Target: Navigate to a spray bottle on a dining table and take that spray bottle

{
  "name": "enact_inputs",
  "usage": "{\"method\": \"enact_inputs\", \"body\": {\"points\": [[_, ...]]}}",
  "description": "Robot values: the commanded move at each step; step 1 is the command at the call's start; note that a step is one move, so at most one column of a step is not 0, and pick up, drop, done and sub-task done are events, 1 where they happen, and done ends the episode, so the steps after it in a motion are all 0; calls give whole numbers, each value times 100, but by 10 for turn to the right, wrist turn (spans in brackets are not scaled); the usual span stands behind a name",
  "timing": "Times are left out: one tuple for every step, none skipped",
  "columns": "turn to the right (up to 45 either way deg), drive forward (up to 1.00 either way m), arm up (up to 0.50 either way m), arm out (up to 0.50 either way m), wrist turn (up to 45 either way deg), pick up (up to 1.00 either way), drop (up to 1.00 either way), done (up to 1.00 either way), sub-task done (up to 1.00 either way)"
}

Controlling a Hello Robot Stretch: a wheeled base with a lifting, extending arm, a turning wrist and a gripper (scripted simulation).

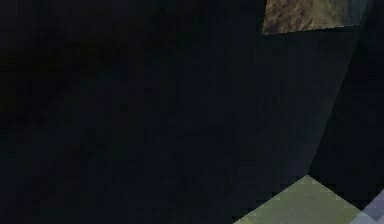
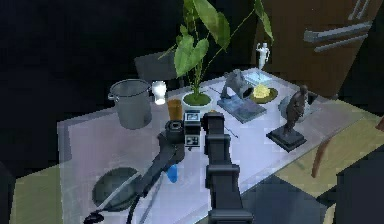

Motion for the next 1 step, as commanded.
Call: {"method": "enact_inputs", "body": {"points": [[0, 0, 0, 0, 450, 0, 0, 0, 0]]}}
